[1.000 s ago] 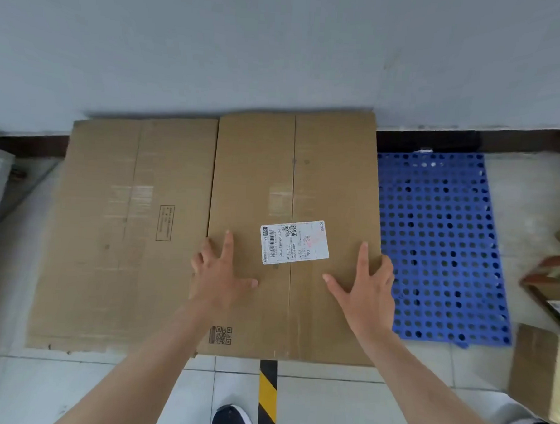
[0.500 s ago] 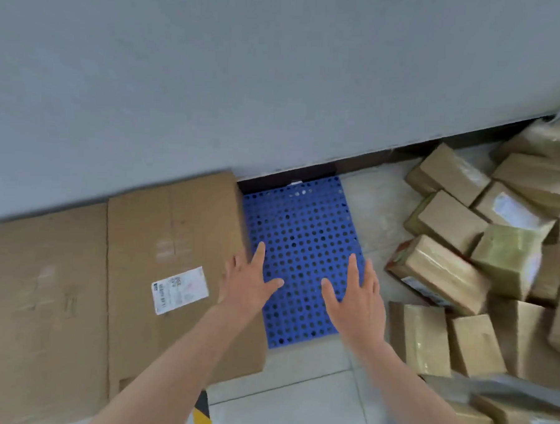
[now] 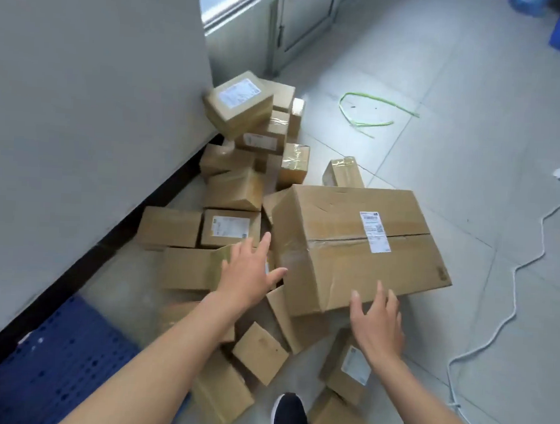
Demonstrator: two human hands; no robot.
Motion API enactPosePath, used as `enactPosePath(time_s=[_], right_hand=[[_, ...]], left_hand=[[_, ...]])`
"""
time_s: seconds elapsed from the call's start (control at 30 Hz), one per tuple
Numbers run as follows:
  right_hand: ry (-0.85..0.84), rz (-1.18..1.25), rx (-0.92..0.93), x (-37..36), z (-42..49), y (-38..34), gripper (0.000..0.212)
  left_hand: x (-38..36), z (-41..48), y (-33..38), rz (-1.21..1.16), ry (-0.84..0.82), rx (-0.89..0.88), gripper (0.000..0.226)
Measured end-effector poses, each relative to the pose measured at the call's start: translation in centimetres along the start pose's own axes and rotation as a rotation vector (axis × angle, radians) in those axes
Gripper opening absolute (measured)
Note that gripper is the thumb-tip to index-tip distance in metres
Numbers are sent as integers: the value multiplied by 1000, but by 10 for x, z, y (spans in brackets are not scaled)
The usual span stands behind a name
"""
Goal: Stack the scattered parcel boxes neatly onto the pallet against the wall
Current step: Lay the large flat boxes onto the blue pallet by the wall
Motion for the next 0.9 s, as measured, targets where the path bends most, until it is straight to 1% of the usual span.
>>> enactPosePath(time_s=[0.07,0.13,0.2,0.3,0.4,0.53,0.63,0.67,0.73,0.8,0.9], right_hand=[[-20,12,-74,4,34,32,74],[-63,7,-140,1,60,58,75],[-89,51,-213,-7,78,79,77],[-111,114,-263,-23,102,94,79],[-141,181,-336,-47,122,108,85],[-182,329,-451,-79,147,117,93],[-162,379,-520,-95,167,123,98],[-145,391,-541,-99,170,125,100],[-122,419,-569,-103,172,121,104],[-81,437,-595,-101,171,119,107],[-31,458,-644,-90,163,118,108]], left_hand=[[-5,55,50,130,-23,-99,87],[-3,108,86,199,-29,-133,90],[-2,156,117,268,-12,-155,90],[-20,216,162,408,-19,-210,88],[-51,264,194,434,-63,-253,92],[-79,319,192,471,-20,-155,114],[-102,343,171,464,-71,-39,127],[-108,345,164,476,-79,-28,127],[-112,343,158,557,-68,-62,126],[-110,334,157,580,-72,-76,119],[-100,311,149,431,-103,-33,109]])
Point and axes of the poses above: each hand's wrist, its own z-axis towards the middle knuckle, its own x-axis out of the back of the hand, y = z × x, the point moved 8 cm from there along z, towards the middle knuckle, and after that the axes turned 1 degree about z, right-handed, at the moved point
